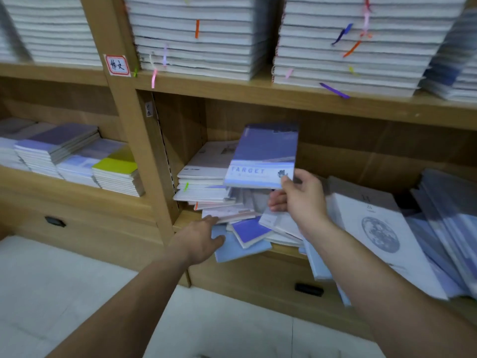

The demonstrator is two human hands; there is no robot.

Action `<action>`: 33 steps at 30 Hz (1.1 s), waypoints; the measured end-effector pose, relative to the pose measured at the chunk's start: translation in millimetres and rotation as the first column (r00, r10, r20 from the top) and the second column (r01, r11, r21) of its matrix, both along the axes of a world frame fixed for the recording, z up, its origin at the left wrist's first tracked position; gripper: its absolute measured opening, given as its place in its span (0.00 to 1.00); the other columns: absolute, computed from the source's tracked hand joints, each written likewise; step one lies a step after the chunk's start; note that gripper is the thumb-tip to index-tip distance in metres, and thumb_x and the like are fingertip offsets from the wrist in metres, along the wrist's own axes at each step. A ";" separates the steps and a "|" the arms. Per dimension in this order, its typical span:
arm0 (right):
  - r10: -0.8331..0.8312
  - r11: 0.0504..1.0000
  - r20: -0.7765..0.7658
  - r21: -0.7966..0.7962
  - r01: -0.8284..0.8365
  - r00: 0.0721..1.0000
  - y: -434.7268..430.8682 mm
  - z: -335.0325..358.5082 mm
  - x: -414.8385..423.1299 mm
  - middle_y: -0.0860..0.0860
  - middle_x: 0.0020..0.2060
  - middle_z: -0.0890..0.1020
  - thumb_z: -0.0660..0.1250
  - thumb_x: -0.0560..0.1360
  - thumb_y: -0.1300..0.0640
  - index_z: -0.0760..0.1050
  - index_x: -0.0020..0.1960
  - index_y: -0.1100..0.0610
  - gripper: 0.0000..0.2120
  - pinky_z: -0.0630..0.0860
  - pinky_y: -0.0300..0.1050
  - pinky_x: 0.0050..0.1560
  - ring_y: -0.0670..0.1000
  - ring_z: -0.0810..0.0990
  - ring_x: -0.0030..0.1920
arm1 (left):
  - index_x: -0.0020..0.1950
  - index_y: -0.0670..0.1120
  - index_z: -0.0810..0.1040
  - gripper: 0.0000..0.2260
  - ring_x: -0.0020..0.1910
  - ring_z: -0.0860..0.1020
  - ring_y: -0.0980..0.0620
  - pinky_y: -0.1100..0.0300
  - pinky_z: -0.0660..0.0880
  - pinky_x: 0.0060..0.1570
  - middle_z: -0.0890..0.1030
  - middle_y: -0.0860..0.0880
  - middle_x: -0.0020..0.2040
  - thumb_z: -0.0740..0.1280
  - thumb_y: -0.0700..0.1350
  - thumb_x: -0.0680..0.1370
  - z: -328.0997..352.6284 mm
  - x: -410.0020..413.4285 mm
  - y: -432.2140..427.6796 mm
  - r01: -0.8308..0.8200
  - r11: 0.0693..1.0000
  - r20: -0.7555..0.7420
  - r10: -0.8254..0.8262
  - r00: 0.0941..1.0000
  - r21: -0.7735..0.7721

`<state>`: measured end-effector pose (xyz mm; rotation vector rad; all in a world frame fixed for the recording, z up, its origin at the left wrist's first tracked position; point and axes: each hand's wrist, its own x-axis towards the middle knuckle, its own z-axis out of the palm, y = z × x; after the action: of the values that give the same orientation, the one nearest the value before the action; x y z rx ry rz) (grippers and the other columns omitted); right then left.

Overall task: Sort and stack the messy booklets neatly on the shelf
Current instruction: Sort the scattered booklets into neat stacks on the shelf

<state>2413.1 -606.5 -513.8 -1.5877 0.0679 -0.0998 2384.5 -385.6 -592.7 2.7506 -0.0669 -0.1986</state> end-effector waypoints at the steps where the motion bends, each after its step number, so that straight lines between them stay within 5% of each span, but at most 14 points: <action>1: 0.009 0.999 -0.027 0.043 -0.007 1.000 16.5 1.0 11.7 0.60 0.31 0.81 0.58 0.84 0.60 0.67 0.68 0.64 0.14 0.78 0.43 0.27 0.52 0.82 0.25 | 0.76 0.52 0.65 0.25 0.66 0.73 0.46 0.57 0.71 0.58 0.73 0.48 0.71 0.63 0.56 0.80 -0.6 -2.0 3.0 -0.009 1.000 -0.012 0.009 1.000 0.010; 5: 0.133 0.984 -0.151 0.142 -0.112 0.980 74.5 3.2 50.0 0.59 0.39 0.83 0.60 0.84 0.57 0.66 0.69 0.62 0.15 0.82 0.45 0.34 0.52 0.84 0.34 | 0.78 0.51 0.61 0.28 0.72 0.69 0.46 0.58 0.67 0.64 0.66 0.48 0.77 0.63 0.56 0.80 -5.1 -5.5 11.6 -0.004 0.999 -0.040 0.006 0.999 0.041; 11: 0.147 0.891 -0.039 -0.429 -0.149 0.988 53.6 -55.8 40.4 0.51 0.45 0.82 0.61 0.82 0.54 0.76 0.62 0.55 0.11 0.79 0.46 0.42 0.49 0.79 0.39 | 0.79 0.52 0.60 0.29 0.76 0.63 0.48 0.58 0.63 0.70 0.59 0.49 0.80 0.63 0.57 0.80 -13.5 6.6 17.6 0.027 1.000 -0.017 -0.027 0.999 0.006; 18: 0.123 0.776 -0.197 -0.592 -0.219 0.973 -0.1 -100.9 13.1 0.51 0.32 0.84 0.62 0.78 0.59 0.79 0.44 0.51 0.09 0.83 0.54 0.41 0.50 0.84 0.32 | 0.81 0.53 0.54 0.31 0.79 0.55 0.48 0.55 0.59 0.73 0.52 0.49 0.82 0.63 0.56 0.81 -22.0 20.3 6.9 0.063 0.998 -0.020 -0.063 0.998 0.020; 25: 0.134 0.818 -0.329 -0.497 -0.291 0.935 3.6 -127.8 -14.7 0.57 0.33 0.85 0.62 0.81 0.55 0.77 0.39 0.60 0.14 0.83 0.60 0.42 0.58 0.85 0.34 | 0.80 0.57 0.55 0.30 0.75 0.64 0.48 0.55 0.64 0.69 0.52 0.52 0.82 0.63 0.55 0.81 -25.3 16.2 7.7 0.066 0.998 -0.004 -0.066 0.998 -0.014; 33: 0.013 0.918 -0.281 -0.377 -0.123 0.960 26.1 -130.4 -18.4 0.58 0.28 0.83 0.67 0.79 0.47 0.80 0.36 0.65 0.23 0.83 0.60 0.39 0.60 0.84 0.30 | 0.80 0.56 0.57 0.30 0.80 0.48 0.50 0.50 0.58 0.76 0.49 0.52 0.82 0.63 0.57 0.80 -34.1 0.2 7.9 0.180 0.980 0.036 -0.184 0.982 0.086</action>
<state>2394.7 -580.4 -644.2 -1.9965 0.2192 0.1743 2384.7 -377.7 -626.8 2.8306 -0.3304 -0.1945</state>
